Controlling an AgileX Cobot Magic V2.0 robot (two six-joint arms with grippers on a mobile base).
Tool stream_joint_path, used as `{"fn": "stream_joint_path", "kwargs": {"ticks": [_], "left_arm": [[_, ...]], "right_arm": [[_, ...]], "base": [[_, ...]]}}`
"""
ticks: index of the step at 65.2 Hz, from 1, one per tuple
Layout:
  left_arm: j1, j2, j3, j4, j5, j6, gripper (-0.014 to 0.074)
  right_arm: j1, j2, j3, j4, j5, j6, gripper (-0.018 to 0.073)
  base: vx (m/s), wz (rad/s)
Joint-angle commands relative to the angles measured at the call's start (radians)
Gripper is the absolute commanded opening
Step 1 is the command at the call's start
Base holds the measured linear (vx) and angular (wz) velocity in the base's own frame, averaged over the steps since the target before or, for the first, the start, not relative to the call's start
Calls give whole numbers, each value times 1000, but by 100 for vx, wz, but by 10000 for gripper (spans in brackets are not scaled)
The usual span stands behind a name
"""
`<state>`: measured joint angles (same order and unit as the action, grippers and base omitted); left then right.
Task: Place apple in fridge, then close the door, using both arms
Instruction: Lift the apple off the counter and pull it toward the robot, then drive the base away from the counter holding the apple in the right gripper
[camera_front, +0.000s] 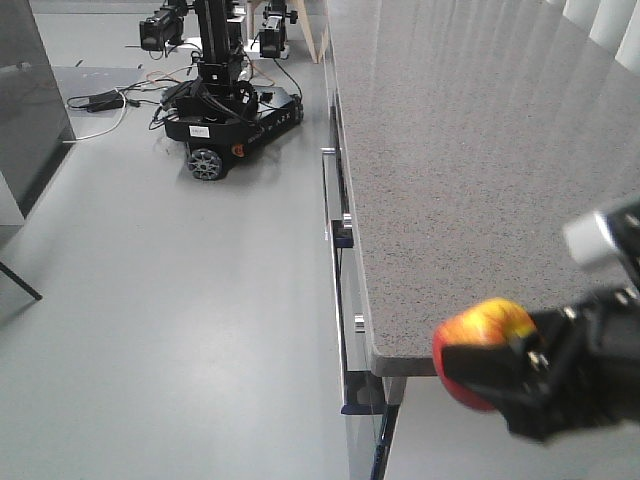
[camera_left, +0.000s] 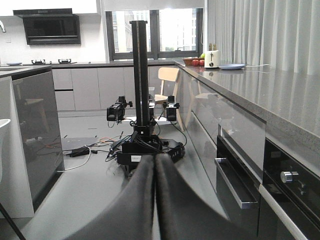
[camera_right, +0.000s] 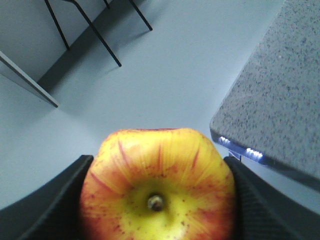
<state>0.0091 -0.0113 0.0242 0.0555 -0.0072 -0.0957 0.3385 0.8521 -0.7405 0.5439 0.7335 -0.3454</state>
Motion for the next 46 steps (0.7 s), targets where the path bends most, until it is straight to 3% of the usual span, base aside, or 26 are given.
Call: {"fn": "stream_joint_path", "kwargs": {"ticks": [1, 22, 46], "left_arm": [[1, -15, 29, -11, -73, -2, -6], [1, -15, 29, -11, -73, -2, -6], [1, -15, 29, -11, -73, -2, -6]], "right_arm": [[2, -119, 41, 36, -68, 10, 336], [2, -386, 119, 0, 38, 24, 336], [2, -447, 119, -15, 79, 40, 336]], "base": [[0, 0], [0, 0], [0, 0]]}}
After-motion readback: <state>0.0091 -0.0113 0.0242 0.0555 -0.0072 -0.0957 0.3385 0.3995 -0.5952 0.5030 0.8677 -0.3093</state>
